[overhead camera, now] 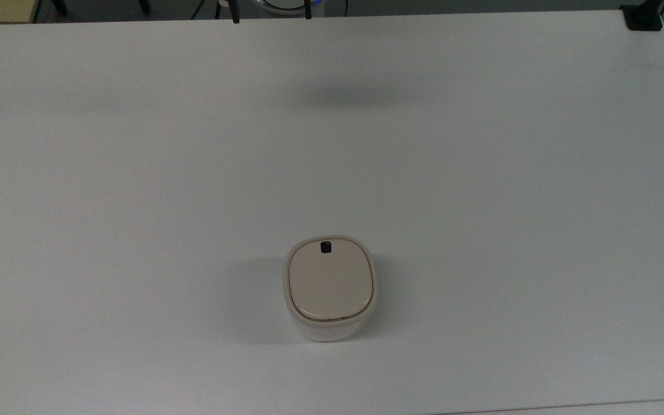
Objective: Open the trash bin
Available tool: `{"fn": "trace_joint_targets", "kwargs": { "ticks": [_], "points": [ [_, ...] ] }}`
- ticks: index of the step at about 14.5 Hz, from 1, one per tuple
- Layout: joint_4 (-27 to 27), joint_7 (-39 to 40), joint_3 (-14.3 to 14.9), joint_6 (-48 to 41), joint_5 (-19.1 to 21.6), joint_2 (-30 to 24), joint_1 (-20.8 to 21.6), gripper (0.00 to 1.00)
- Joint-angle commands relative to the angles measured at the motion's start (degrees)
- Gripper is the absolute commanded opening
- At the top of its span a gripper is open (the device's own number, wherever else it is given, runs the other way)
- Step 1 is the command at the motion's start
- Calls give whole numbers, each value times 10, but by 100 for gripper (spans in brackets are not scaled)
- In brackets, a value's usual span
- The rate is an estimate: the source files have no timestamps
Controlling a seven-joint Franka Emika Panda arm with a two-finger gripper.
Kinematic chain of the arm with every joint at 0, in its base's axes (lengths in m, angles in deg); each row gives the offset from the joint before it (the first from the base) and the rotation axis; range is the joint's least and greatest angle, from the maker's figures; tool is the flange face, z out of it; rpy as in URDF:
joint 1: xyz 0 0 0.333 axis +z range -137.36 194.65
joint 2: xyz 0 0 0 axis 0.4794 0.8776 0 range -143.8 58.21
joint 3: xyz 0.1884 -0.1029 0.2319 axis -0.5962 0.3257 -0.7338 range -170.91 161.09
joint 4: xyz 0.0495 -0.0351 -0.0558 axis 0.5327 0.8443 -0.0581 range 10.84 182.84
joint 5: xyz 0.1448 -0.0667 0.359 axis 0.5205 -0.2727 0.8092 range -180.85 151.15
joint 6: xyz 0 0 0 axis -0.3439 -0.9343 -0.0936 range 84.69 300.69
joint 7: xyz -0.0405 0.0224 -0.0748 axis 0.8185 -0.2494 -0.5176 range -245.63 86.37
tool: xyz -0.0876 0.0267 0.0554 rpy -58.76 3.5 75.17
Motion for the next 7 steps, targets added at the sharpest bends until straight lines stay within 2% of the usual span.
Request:
{"fn": "trace_joint_targets", "kwargs": {
  "ticks": [1, 7],
  "points": [
    [3, 8, -3, -3, -10, -1, 1, 100],
    [4, 23, -4, -3, -11, -1, 1, 100]
  ]
}}
